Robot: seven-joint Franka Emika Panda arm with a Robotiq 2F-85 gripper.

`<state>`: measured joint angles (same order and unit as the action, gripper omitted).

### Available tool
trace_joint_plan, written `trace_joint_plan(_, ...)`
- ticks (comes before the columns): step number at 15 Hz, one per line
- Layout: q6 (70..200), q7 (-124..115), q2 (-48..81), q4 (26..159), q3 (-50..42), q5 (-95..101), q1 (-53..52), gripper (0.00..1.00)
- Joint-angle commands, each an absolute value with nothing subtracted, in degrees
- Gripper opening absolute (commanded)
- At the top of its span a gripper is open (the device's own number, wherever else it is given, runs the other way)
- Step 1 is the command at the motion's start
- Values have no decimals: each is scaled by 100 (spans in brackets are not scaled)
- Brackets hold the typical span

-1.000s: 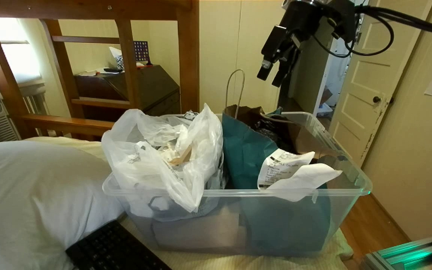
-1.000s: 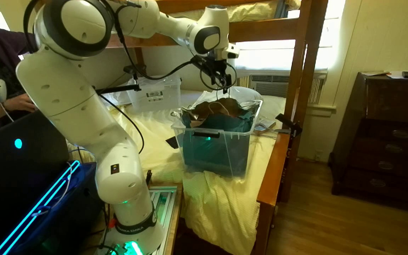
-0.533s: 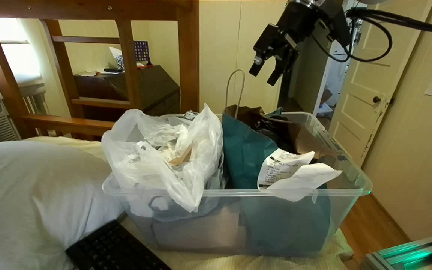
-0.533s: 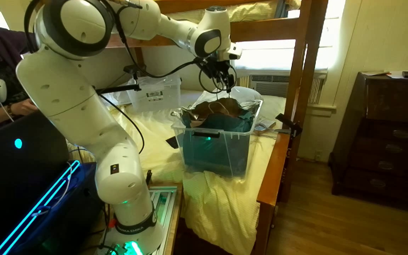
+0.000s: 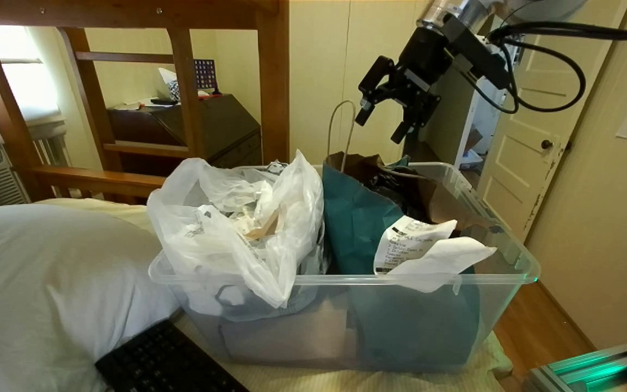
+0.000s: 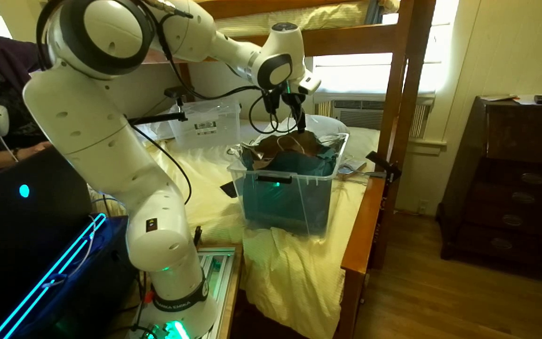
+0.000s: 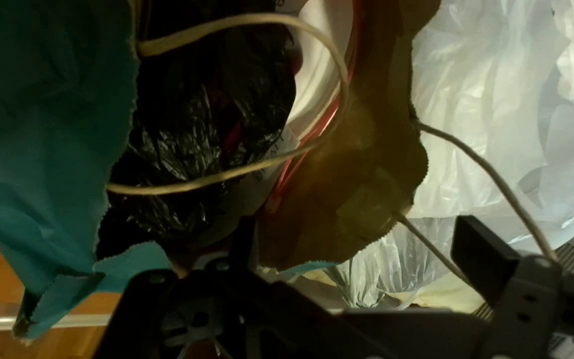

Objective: Remove the plastic bag from the blue bag

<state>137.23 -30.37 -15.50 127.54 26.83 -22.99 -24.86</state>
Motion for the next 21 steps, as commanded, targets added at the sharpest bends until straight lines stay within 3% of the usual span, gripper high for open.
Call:
trace_joint_plan(1, 14087, -3387, -1381, 12920, 2882, -2165, -2406, 100)
trace_joint_plan(21, 14313, -3292, -233, 12226, 2803, -1810, -2454, 100)
